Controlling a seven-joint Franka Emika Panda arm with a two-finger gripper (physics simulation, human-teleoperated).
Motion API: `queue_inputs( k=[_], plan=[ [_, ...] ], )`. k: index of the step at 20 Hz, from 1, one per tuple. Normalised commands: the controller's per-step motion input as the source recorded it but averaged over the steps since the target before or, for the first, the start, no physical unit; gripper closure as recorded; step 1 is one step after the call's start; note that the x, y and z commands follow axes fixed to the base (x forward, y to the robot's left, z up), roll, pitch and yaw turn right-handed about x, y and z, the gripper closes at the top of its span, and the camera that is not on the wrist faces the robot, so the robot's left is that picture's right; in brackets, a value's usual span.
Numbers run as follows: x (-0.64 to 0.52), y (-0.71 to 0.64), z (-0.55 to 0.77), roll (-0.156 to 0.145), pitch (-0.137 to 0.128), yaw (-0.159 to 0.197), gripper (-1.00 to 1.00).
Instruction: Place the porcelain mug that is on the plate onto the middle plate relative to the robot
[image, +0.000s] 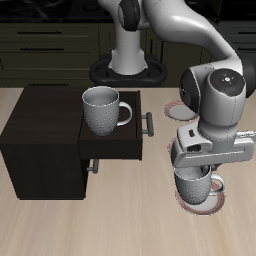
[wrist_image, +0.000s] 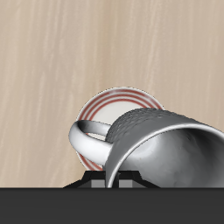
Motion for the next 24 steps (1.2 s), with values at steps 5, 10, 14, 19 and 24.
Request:
queue_inputs(
  k=[5,10,14,19,24],
  plan=[
    [-0.02,-0.1,0.56,-0.006,-0.076,0.001,1.0],
    [-0.11,0.06,0.47,-0.002,-0.066,-0.01,1.0],
    [-0.24,-0.01,0.5,-0.01,-0.032,-0.063,1.0],
    [-0.22,0.0,0.16,-0.017,0.008,-0.044,1.0],
    [-0.48,0.03,0.12,-0.044,-0.041,-0.036,1.0]
  ],
)
